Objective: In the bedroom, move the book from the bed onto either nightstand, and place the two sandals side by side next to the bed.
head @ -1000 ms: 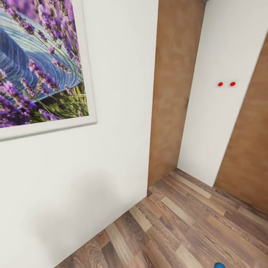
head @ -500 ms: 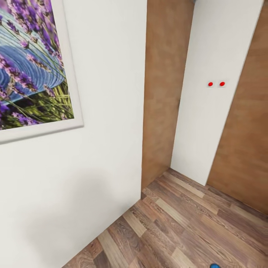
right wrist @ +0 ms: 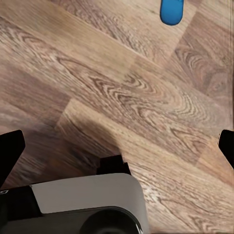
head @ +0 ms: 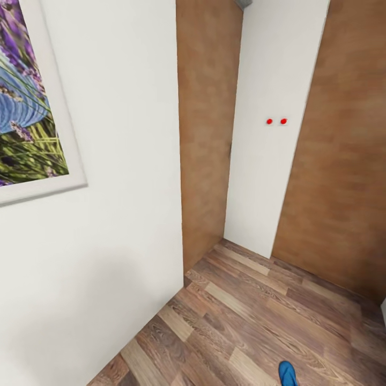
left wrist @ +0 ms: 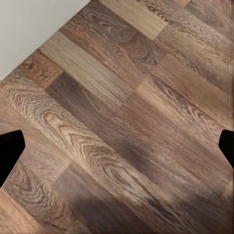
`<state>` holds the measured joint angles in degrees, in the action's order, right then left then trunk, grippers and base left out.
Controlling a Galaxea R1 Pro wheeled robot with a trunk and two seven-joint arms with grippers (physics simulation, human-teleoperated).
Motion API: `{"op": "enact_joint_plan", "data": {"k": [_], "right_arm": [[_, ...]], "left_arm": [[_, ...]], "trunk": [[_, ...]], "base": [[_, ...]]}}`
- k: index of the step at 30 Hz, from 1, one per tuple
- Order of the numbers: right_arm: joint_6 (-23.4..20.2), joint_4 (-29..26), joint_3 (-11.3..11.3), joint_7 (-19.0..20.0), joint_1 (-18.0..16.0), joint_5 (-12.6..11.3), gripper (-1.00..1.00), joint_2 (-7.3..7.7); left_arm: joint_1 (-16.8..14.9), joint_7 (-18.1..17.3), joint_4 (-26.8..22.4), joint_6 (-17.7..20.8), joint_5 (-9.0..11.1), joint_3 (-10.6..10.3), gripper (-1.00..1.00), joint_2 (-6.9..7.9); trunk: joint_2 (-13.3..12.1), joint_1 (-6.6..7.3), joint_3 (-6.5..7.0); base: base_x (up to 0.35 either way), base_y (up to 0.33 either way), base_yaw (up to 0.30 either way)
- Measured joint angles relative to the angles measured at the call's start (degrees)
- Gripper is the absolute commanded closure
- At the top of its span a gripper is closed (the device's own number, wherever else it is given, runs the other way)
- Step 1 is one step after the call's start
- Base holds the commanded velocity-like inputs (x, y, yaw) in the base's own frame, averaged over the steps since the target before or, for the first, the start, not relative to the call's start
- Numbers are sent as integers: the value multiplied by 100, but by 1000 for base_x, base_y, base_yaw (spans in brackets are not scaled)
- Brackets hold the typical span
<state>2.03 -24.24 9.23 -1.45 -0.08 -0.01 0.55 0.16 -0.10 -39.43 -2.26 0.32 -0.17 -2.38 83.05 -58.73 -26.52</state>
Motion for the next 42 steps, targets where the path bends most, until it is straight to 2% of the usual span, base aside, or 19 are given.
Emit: {"op": "enact_joint_plan", "data": {"k": [12,21,28,42], "right_arm": [[-6,0,0,0,0,1,-100,0],[-6,0,0,0,0,1,-100,0],[-6,0,-1,0,0,1,-100,0],[-8,-1,-1,0,0,0,-100,0]], "left_arm": [[0,0,-3,-1,-1,1,-100,0],[0,-3,-5,0,0,1,-100,0],[0,-2,-7,0,0,2,-100,6],[0,-4,-5,-1,2,1,-100,1]], "trunk": [[0,0,0],[0,1,0],[0,3,0],[0,2,0]], "base": [[0,0,-170],[19,3,-274],[235,69,-230],[270,48,-25]]}}
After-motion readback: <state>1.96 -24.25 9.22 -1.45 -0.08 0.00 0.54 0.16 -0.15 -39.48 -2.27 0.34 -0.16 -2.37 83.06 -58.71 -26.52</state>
